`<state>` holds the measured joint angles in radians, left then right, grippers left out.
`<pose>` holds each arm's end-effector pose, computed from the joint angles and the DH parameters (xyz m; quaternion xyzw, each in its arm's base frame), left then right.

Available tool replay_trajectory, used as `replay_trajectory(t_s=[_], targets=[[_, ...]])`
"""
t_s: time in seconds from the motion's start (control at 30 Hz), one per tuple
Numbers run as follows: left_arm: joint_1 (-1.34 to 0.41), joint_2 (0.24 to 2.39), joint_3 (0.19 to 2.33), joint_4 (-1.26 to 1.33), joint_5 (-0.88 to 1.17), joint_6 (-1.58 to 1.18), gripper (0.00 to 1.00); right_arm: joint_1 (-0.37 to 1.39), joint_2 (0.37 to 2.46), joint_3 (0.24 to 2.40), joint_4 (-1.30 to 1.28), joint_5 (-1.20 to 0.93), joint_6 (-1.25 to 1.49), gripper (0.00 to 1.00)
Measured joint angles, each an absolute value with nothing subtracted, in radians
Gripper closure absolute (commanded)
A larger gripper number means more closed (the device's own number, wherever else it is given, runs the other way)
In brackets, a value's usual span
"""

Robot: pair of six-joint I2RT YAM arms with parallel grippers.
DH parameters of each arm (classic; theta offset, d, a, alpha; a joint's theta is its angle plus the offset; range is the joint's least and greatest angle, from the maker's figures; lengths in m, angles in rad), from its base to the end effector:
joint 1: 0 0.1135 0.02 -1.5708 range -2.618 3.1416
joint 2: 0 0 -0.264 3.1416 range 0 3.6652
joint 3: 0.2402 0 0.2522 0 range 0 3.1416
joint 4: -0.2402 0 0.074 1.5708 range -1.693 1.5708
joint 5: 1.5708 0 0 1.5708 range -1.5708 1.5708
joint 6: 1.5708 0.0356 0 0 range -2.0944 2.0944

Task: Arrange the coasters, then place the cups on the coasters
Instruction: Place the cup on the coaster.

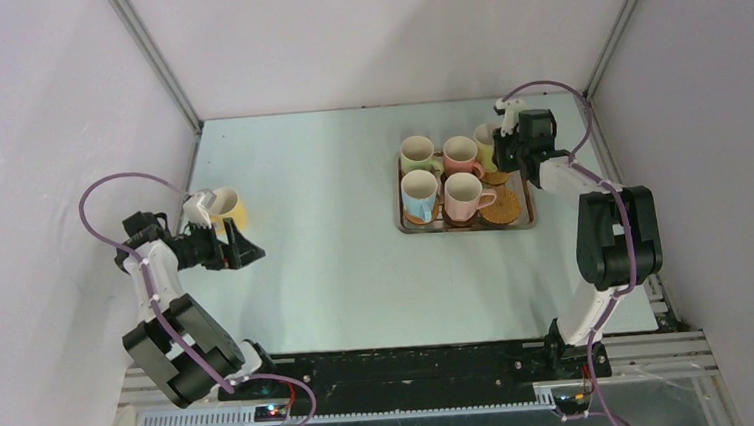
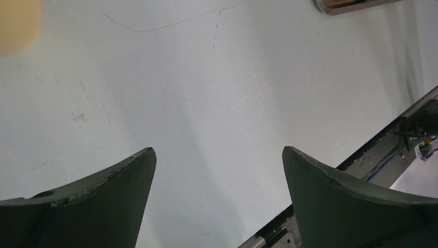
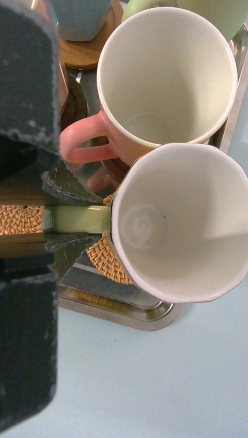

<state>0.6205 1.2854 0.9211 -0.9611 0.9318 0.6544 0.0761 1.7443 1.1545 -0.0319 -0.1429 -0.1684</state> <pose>0.1948 0.1041 0.2432 0.0700 0.8856 -0.2932 0.3532 0.3898 0.0348 0.2235 -0.1406 0.8766 0.0424 0.4582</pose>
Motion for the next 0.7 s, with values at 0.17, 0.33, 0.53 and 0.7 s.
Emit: replay_trajectory(t_s=[0.17,0.33,0.53,0.7], targets=[[0.621,1.29,0.921,-0.967,0.938,0.655,0.0,0.077,1.744,1.155,-0.032,-0.142,-0.173,0.94],[0.62,1.291,0.921,-0.968,0.944,0.656,0.0,0.077,1.744,1.155,-0.032,-0.143,-0.173,0.87],[0.62,1.3,0.921,-0.971,0.947,0.656,0.0,0.077,1.744,1.159,-0.041,-0.149,-0.175,0.85],[0.621,1.312,0.921,-0.972,0.947,0.664,0.0,0.074,1.748,1.183,-0.085,-0.173,-0.17,0.84]])
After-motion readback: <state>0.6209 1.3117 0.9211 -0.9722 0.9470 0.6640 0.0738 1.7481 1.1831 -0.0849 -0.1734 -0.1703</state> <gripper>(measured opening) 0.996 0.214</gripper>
